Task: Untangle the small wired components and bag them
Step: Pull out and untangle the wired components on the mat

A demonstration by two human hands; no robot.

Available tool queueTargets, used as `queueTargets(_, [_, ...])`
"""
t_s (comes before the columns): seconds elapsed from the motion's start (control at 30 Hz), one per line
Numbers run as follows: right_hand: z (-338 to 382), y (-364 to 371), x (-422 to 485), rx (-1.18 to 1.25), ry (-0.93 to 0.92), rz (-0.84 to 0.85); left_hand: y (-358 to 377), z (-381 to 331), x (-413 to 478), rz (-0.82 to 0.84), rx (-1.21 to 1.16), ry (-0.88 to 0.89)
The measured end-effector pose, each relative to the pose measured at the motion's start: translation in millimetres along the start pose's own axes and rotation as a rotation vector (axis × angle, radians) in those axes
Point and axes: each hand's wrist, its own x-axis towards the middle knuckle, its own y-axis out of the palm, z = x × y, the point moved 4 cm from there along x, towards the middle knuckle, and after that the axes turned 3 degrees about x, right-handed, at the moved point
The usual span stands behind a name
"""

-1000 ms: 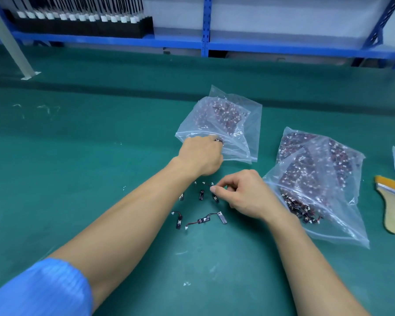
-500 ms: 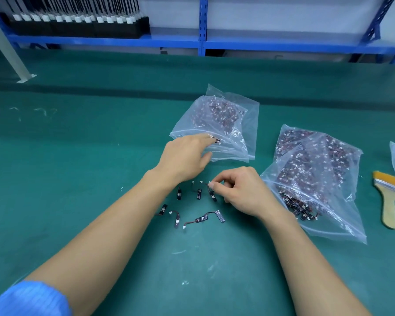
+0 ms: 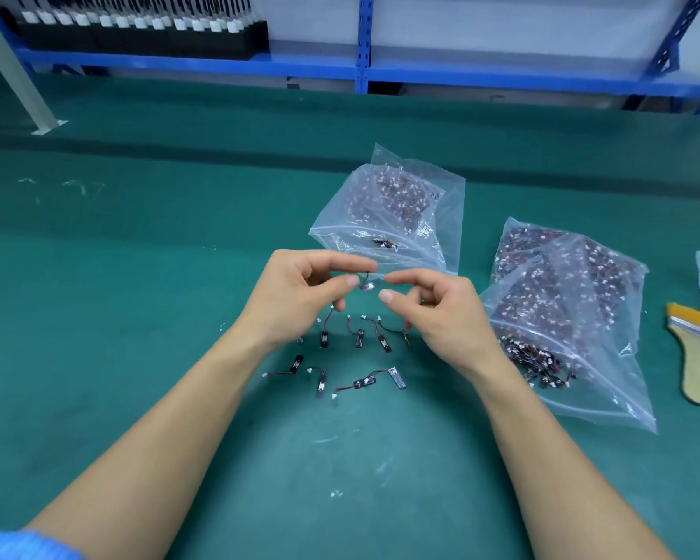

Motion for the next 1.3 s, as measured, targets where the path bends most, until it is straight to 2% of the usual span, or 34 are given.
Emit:
queueTargets(0.13, [3,6,-2,0.065,0.026,0.102,10,2,-9,0.14,-0.155,-0.026])
queueTargets(0.3, [1,4,-3,0.048,0.103,0.238,9,7,-13,0.193,-0.226,-0.037])
queueTargets(0.53, [-8,-28,-8,-0.239,0.214,0.452,-32,26,-7,-0.133,-0.171,-0.054])
queueTargets(0.73, [-14,-31,-15,-0.347,0.325,0.576,-45,47,-4,-0.25,-0.13,-0.146])
queueTargets(0.9, [-9,-37,-9,-0.344,0.277,0.438,-48,61,-2,-0.275,-0.096,-0.189])
queueTargets(1.1, [-19,-26,-2,-0.176,0.253,0.163,-42,71,-1,-0.259,-0.063,-0.218])
queueTargets(1.3, [-30,-21,4,-0.082,0.262,-0.021,-38,73,0,-0.222,0.05,-0.207])
